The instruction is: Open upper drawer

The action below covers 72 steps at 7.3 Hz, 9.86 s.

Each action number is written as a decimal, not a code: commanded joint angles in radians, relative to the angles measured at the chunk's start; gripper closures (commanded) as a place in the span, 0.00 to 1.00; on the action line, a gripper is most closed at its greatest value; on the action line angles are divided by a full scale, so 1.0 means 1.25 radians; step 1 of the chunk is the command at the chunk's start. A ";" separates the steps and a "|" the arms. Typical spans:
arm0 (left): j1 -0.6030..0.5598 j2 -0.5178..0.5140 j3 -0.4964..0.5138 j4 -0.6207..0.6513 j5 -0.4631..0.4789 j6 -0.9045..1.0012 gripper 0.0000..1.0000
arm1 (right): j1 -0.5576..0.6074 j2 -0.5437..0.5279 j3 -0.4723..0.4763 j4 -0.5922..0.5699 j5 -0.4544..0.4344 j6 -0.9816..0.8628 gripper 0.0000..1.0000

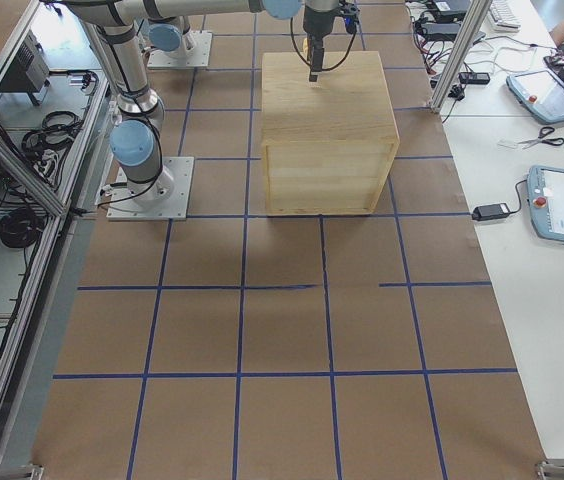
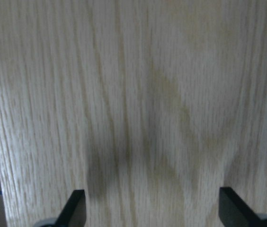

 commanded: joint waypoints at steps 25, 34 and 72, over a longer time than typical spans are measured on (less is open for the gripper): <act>-0.247 -0.262 -0.032 0.451 -0.382 -0.543 0.00 | 0.000 0.000 -0.001 0.000 0.000 0.000 0.00; -0.261 -0.293 -0.035 0.474 -0.317 -0.458 0.00 | 0.000 0.000 -0.001 0.000 0.000 0.000 0.00; 0.032 -0.033 0.016 0.010 0.004 -0.067 0.00 | 0.000 0.000 -0.001 0.000 0.000 -0.001 0.00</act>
